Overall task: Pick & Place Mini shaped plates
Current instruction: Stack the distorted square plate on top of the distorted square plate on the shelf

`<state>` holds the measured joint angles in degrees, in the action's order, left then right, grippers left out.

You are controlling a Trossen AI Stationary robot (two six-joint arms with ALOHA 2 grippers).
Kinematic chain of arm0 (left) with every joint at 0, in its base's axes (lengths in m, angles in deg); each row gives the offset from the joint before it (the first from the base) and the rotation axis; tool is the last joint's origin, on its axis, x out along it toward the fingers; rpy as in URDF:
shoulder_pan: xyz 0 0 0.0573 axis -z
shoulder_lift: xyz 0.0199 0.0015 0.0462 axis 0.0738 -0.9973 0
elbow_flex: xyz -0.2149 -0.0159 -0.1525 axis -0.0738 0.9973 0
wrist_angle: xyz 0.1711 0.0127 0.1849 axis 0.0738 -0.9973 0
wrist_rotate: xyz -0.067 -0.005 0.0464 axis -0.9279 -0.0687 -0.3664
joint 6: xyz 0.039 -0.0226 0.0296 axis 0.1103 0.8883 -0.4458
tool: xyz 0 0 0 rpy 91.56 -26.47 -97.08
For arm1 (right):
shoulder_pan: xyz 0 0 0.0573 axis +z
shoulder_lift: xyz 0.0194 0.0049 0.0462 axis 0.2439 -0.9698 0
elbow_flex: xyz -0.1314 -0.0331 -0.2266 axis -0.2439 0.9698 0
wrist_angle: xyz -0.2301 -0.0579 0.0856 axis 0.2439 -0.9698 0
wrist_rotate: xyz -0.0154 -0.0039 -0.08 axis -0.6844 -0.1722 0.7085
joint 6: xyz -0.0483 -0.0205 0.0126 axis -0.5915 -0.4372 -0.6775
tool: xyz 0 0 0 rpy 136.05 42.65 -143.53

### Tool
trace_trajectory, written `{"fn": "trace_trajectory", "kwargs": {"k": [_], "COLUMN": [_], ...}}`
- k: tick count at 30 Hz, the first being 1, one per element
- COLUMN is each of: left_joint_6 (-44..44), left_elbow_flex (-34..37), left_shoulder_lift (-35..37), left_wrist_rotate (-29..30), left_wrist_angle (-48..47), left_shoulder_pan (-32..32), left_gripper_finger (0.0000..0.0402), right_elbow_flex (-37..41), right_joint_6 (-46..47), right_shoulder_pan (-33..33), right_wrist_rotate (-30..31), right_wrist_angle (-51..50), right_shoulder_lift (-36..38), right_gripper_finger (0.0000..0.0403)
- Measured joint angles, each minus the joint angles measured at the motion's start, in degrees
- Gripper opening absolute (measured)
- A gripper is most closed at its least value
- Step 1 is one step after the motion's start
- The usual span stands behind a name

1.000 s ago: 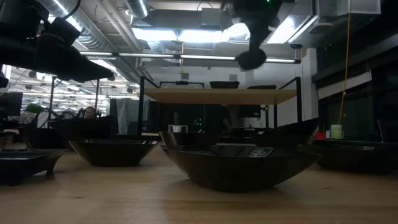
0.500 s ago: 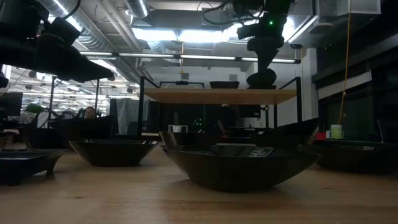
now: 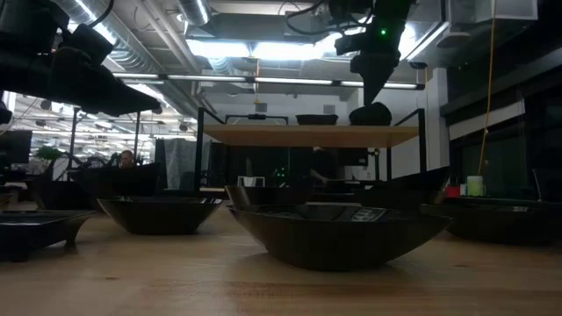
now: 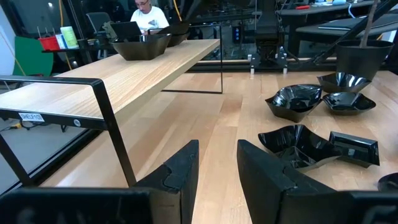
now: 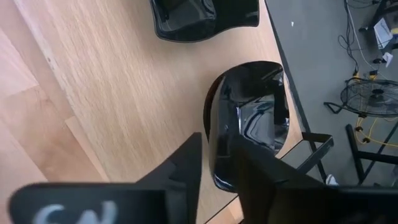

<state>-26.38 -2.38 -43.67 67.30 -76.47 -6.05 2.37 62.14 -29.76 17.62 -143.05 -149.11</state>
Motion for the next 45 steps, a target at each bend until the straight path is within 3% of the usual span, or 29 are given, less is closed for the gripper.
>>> {"fn": "trace_trajectory", "kwargs": {"k": [6, 10, 22, 30, 38, 45], "left_joint_6": [0.00, 0.00, -0.01, 0.00, 0.00, 0.00], "left_elbow_flex": [0.00, 0.01, 0.00, 0.01, 0.00, 0.00], "left_shoulder_lift": [0.01, 0.01, 0.01, 0.00, 0.01, -0.01], "left_wrist_rotate": [-0.01, -0.01, 0.01, 0.00, 0.01, 0.01], "left_wrist_angle": [0.00, 0.00, 0.00, -0.01, 0.00, 0.00], "left_shoulder_pan": [0.01, 0.00, 0.01, 0.01, 0.00, 0.00], "left_gripper_finger": [0.0104, 0.0104, 0.0104, 0.0104, 0.0104, 0.0104], "right_elbow_flex": [0.00, 0.00, 0.00, 0.00, -0.02, -0.02], "right_joint_6": [-0.36, -0.18, 0.41, -2.25, -9.34, -12.20], "right_shoulder_pan": [0.00, 0.00, 0.00, 2.18, 6.02, 10.57], "right_wrist_rotate": [-0.26, -0.42, -1.19, -14.12, -28.72, -30.99], "right_wrist_angle": [-0.15, -0.84, -2.20, -0.42, 7.51, 13.66], "right_shoulder_lift": [0.00, 0.00, 0.00, 0.00, 0.00, 0.00], "right_gripper_finger": [0.0135, 0.0141, 0.0082, 0.0039, 0.0011, 0.0013]}}
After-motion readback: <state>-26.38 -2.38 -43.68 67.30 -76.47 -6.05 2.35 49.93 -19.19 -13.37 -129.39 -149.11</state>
